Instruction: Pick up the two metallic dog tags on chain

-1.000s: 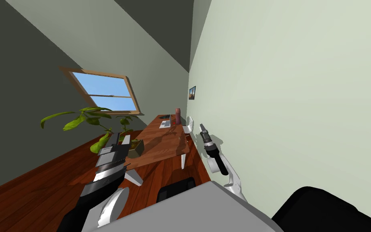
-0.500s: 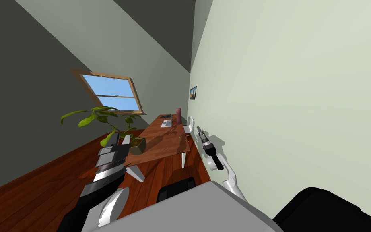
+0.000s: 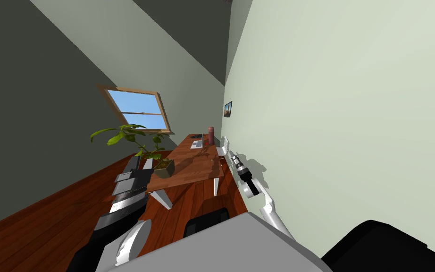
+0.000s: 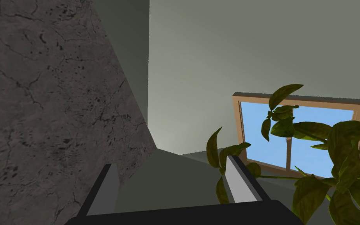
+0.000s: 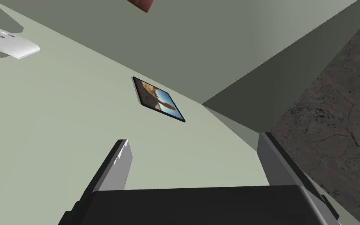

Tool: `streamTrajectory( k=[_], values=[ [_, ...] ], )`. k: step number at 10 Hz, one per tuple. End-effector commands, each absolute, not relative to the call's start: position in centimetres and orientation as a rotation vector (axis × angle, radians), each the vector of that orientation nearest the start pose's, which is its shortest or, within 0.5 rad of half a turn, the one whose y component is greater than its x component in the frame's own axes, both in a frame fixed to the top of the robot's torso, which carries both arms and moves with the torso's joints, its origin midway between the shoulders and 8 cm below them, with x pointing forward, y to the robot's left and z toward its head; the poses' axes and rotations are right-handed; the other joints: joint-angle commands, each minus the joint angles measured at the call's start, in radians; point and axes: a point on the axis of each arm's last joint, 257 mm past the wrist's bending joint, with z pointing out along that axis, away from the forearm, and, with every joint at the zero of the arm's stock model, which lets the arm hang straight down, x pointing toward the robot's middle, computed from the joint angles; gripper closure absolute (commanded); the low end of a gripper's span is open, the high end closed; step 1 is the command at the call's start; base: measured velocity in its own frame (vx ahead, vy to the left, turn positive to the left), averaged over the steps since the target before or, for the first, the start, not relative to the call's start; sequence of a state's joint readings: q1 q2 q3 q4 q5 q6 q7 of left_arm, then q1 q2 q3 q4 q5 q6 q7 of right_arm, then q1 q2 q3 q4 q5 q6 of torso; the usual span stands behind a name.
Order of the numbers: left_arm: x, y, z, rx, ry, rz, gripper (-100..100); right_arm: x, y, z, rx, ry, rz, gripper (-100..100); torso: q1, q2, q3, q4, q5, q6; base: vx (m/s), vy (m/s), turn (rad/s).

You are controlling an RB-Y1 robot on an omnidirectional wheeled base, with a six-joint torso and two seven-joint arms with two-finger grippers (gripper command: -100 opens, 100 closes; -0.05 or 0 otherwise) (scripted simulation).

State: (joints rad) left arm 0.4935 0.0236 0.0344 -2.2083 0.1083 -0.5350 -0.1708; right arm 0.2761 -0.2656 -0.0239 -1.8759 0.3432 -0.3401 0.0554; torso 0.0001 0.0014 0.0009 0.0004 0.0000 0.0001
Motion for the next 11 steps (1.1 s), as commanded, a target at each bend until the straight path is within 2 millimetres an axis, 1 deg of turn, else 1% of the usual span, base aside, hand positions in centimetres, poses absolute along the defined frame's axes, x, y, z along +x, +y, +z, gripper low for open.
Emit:
streamTrajectory(
  k=[1, 2, 3, 4, 5, 7, 8, 9, 11],
  values=[
    [34.8, 30.5, 0.2, -0.667, 0.626, -1.168, 0, 46.4, -27.0, -14.4, 0.425, 1.291, 0.823, -100, 0.0, 0.0, 0.0, 0.0, 0.0, 0.0, -0.025, 0.017, 0.126],
    [34.8, 30.5, 0.2, -0.667, 0.626, -1.169, 0, 46.5, -27.2, -14.9, 0.432, 1.3, 0.819, -100, 0.001, 0.0, 0.0, 0.0, 0.0, 0.0, -0.022, 0.013, 0.059],
    [34.8, 30.5, 0.2, -0.667, 0.626, -1.168, 0, 47.3, -27.5, -15.9, 0.404, 1.339, 0.769, -100, 0.001, 0.0, 0.0, 0.0, 0.0, 0.0, -0.025, 0.028, 0.105],
    [34.8, 30.5, 0.2, -0.667, 0.626, -1.169, 0, 47.4, -27.9, -17.1, 0.42, 1.358, 0.761, -100, 0.001, 0.0, 0.0, 0.0, 0.0, 0.0, -0.02, 0.02, 0.055],
    [34.8, 30.5, 0.2, -0.667, 0.626, -1.168, 0, 48.1, -28.2, -17.9, 0.388, 1.393, 0.711, -100, 0.001, 0.0, 0.0, 0.0, 0.0, 0.0, -0.024, 0.023, 0.117],
    [34.8, 30.5, 0.2, -0.667, 0.626, -1.168, 0, 48.1, -28.6, -19.3, 0.406, 1.417, 0.701, -100, 0.001, 0.0, 0.0, 0.0, 0.0, 0.0, -0.016, 0.016, 0.032],
    [34.8, 30.5, 0.2, -0.667, 0.626, -1.168, 0, 48.8, -29.1, -20.3, 0.376, 1.456, 0.648, -100, 0.001, -0.001, -0.001, 0.0, 0.0, 0.0, -0.008, 0.026, 0.134],
    [34.8, 30.5, 0.2, -0.667, 0.626, -1.169, 0, 48.8, -29.5, -21.5, 0.391, 1.476, 0.639, -100, 0.001, -0.001, -0.001, 0.0, 0.0, 0.0, -0.011, 0.024, 0.068],
    [34.8, 30.5, 0.2, -0.667, 0.626, -1.169, 0, 50.0, -31.0, -24.2, 0.338, 1.562, 0.526, -100, 0.002, -0.001, -0.001, 0.0, 0.0, 0.0, -0.015, 0.052, 0.181]
  ],
)
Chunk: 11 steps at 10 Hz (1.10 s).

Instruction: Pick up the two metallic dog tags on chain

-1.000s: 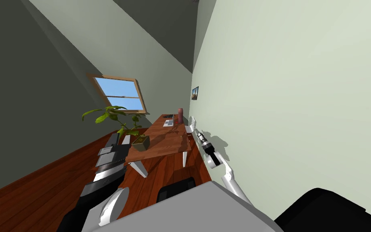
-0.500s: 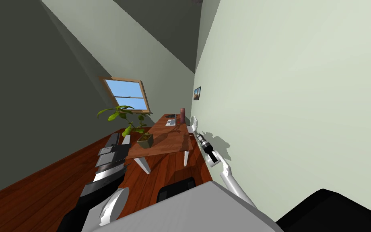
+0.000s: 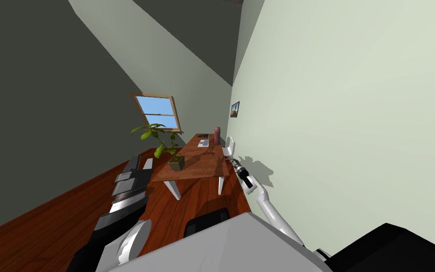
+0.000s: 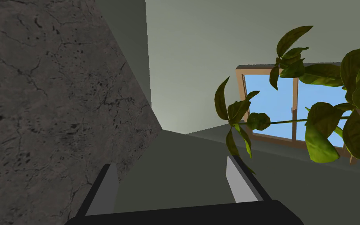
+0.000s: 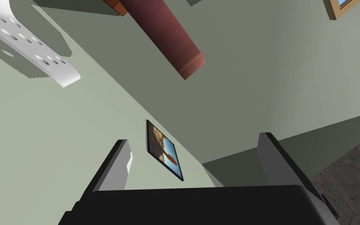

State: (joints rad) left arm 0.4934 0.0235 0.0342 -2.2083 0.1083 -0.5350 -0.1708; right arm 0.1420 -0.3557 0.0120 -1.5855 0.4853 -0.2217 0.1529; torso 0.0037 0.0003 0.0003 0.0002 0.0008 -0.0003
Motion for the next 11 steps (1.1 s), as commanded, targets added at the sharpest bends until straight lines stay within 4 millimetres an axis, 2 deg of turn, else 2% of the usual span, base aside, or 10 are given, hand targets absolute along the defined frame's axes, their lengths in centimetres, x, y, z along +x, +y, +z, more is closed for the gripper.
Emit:
streamTrajectory(
  k=[1, 3, 6, 7, 8, 9, 10, 11],
  values=[
    [34.8, 30.5, 0.2, -0.667, 0.626, -1.169, 0, 49.9, -31.4, -25.4, 0.352, 1.582, 0.516, -100, 0.0, 0.0, 0.0, 0.0, 0.0, 0.0, -0.007, 0.045, 0.077],
    [34.8, 30.5, 0.2, -0.667, 0.626, -1.169, 0, 50.1, -32.9, -28.0, 0.341, 1.647, 0.447, -100, 0.0, 0.0, 0.0, 0.0, 0.0, 0.0, -0.002, 0.046, 0.126],
    [34.8, 30.5, 0.2, -0.667, 0.626, -1.168, 0, 50.8, -35.1, -30.6, 0.286, 1.729, 0.327, -100, -0.001, -0.001, 0.0, 0.0, 0.0, 0.001, 0.006, 0.048, 0.135],
    [34.8, 30.5, 0.2, -0.667, 0.626, -1.169, 0, 50.4, -35.8, -32.0, 0.303, 1.756, 0.313, -100, -0.001, -0.001, -0.001, 0.0, 0.0, 0.0, 0.009, 0.044, 0.079],
    [34.8, 30.5, 0.2, -0.667, 0.626, -1.168, 0, 50.9, -36.7, -32.4, 0.266, 1.779, 0.261, -100, -0.001, -0.001, -0.001, 0.0, 0.0, 0.001, 0.017, 0.059, 0.176],
    [34.8, 30.5, 0.2, -0.667, 0.626, -1.169, 0, 50.4, -37.3, -33.6, 0.28, 1.802, 0.248, -100, 0.0, -0.001, -0.001, 0.0, 0.0, 0.0, 0.02, 0.043, 0.08],
    [34.8, 30.5, 0.2, -0.667, 0.626, -1.168, 0, 50.3, -37.4, -33.8, 0.283, 1.807, 0.245, -100, -0.001, -0.002, -0.001, 0.0, 0.0, 0.001, 0.01, 0.016, -0.021],
    [34.8, 30.5, 0.2, -0.667, 0.626, -1.168, 0, 50.6, -38.5, -34.4, 0.25, 1.834, 0.19, -100, -0.003, -0.001, -0.001, 0.0, 0.0, 0.001, 0.019, 0.04, 0.173]
  ],
)
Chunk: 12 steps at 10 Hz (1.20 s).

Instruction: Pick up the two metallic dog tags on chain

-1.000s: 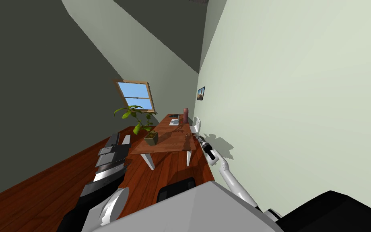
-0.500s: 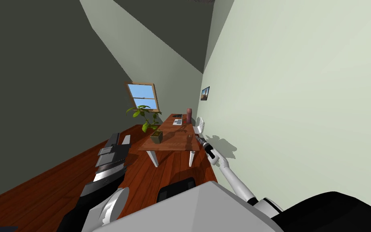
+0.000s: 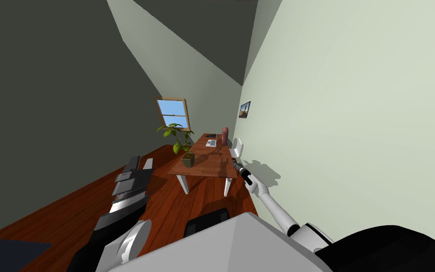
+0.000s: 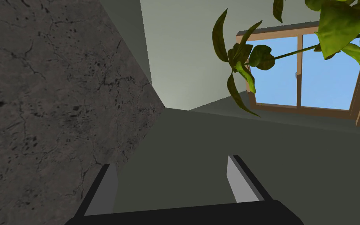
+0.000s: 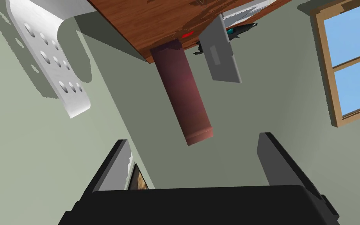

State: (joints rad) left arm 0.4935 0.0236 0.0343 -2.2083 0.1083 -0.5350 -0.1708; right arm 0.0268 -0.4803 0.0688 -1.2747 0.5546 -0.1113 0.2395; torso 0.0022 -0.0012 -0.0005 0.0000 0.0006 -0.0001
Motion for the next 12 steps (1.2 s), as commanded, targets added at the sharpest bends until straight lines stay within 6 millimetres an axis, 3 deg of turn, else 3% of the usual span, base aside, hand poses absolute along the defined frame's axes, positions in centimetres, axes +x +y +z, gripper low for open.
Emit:
streamTrajectory(
  k=[1, 4, 9, 12],
  values=[
    [34.8, 30.5, 0.2, -0.667, 0.626, -1.168, 0, 50.2, -39.0, -35.3, 0.261, 1.852, 0.179, -100, 0.0, 0.0, 0.0, 0.0, 0.0, 0.0, 0.02, 0.038, 0.121],
    [34.8, 30.5, 0.2, -0.667, 0.626, -1.168, 0, 50.1, -42.1, -37.2, 0.211, 1.923, 0.057, -100, 0.001, 0.0, 0.0, 0.0, 0.0, 0.001, 0.028, 0.061, 0.147],
    [34.8, 30.5, 0.2, -0.667, 0.626, -1.168, 0, 48.9, -44.8, -39.7, 0.208, 1.991, -0.026, -100, 0.0, 0.0, 0.0, 0.0, 0.0, 0.001, 0.024, 0.036, 0.07],
    [34.8, 30.5, 0.2, -0.667, 0.626, -1.168, 0, 47.7, -48.6, -41.4, 0.172, 2.063, -0.152, -100, 0.001, 0.0, 0.0, 0.0, 0.0, 0.001, 0.041, 0.055, 0.158]
  ],
)
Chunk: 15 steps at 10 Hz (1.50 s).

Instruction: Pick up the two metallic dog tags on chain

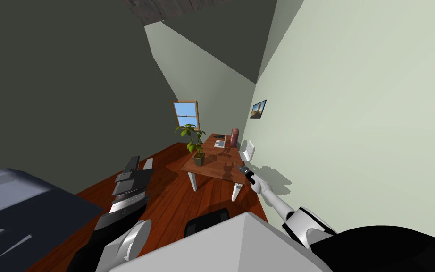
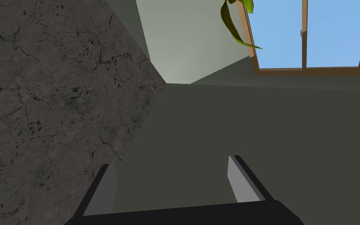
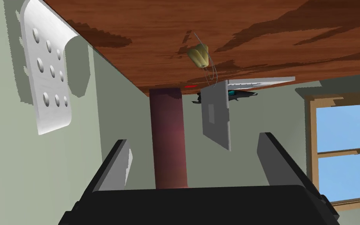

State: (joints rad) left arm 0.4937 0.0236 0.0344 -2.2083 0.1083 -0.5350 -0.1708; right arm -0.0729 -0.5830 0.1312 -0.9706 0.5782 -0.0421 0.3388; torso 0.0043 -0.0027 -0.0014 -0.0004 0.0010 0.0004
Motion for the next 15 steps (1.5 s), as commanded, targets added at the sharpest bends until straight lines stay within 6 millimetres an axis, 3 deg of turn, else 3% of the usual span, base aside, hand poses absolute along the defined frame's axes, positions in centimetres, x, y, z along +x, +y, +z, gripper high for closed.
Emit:
streamTrajectory(
  k=[1, 4, 5, 7, 8, 9, 11, 12, 15],
  values=[
    [34.8, 30.5, 0.2, -0.667, 0.626, -1.168, 0, 47.5, -48.8, -41.7, 0.176, 2.069, -0.157, -100, 0.0, 0.0, 0.0, 0.0, 0.0, 0.0, 0.046, 0.056, 0.082],
    [34.8, 30.5, 0.2, -0.667, 0.626, -1.168, 0, 45.9, -52.6, -43.1, 0.147, 2.135, -0.276, -100, -0.001, 0.001, 0.0, 0.0, 0.0, 0.001, 0.048, 0.05, 0.138],
    [34.8, 30.5, 0.2, -0.667, 0.626, -1.168, 0, 45.8, -52.7, -43.2, 0.149, 2.138, -0.278, -100, -0.001, 0.0, 0.0, 0.0, 0.0, 0.0, 0.045, 0.047, 0.1],
    [34.8, 30.5, 0.2, -0.667, 0.626, -1.168, 0, 43.8, -56.2, -44.2, 0.128, 2.198, -0.388, -100, -0.001, 0.0, 0.0, 0.0, 0.0, 0.0, 0.063, 0.056, 0.21],
    [34.8, 30.5, 0.2, -0.667, 0.626, -1.168, 0, 43.8, -56.2, -44.2, 0.128, 2.198, -0.388, -100, 0.0, -0.001, -0.001, 0.0, 0.0, 0.0, 0.069, 0.056, 0.066],
    [34.8, 30.5, 0.2, -0.667, 0.626, -1.168, 0, 43.2, -57.4, -44.4, 0.114, 2.217, -0.429, -100, 0.0, -0.001, -0.001, 0.0, 0.0, 0.001, 0.064, 0.048, 0.086],
    [34.8, 30.5, 0.2, -0.667, 0.626, -1.168, 0, 40.6, -60.4, -45.5, 0.106, 2.276, -0.52, -100, -0.001, -0.001, -0.001, 0.0, 0.0, 0.0, 0.077, 0.041, 0.2],
    [34.8, 30.5, 0.2, -0.667, 0.626, -1.168, 0, 41.3, -59.9, -45.1, 0.098, 2.264, -0.508, -100, -0.001, -0.001, -0.001, 0.0, 0.0, 0.0, 0.059, 0.026, 0.059],
    [34.8, 30.5, 0.2, -0.667, 0.626, -1.168, 0, 40.6, -60.4, -45.5, 0.106, 2.276, -0.52, -100, -0.004, 0.003, 0.002, 0.001, -0.001, 0.001, 0.009, 0.005, -0.014]
  ],
)
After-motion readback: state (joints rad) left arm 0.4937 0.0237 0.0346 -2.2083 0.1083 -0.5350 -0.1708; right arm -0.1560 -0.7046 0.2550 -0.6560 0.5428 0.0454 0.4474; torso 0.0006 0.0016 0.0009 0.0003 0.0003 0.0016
